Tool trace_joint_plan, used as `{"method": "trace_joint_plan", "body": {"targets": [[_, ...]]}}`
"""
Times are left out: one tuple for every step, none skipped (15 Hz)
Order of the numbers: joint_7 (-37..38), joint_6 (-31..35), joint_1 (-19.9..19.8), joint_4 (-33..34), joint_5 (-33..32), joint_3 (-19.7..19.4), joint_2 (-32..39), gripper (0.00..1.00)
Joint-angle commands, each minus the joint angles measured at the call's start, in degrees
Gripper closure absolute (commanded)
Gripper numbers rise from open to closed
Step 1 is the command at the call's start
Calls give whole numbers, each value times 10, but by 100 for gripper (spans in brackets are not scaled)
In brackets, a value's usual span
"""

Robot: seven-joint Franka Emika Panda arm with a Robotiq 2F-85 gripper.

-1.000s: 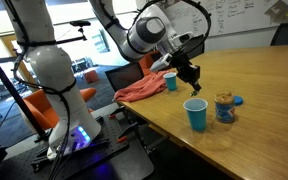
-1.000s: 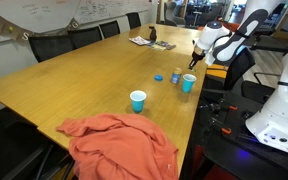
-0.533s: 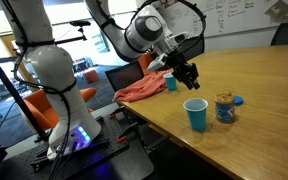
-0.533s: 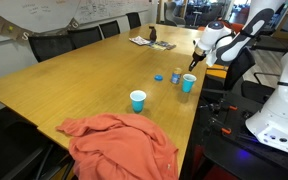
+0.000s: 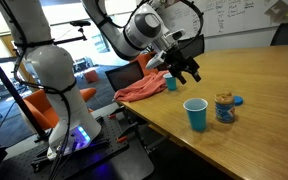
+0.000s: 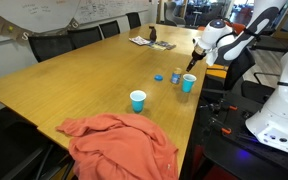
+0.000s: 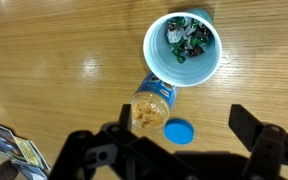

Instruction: Pour the sweets from the left blue cup onto the table then pick the sweets one at a time and put them in the right blue cup

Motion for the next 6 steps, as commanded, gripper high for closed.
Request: {"method": "trace_joint_plan", "body": {"targets": [[18, -22, 6, -12, -28, -3, -41, 0], [18, -21, 5, -13, -31, -2, -45, 0], [14, -23, 5, -14, -31, -1, -49, 0], [0, 0, 1, -3, -13, 0, -17, 0], [0, 0, 1, -4, -14, 0, -21, 0], [0, 0, 1, -5, -14, 0, -24, 0]]}}
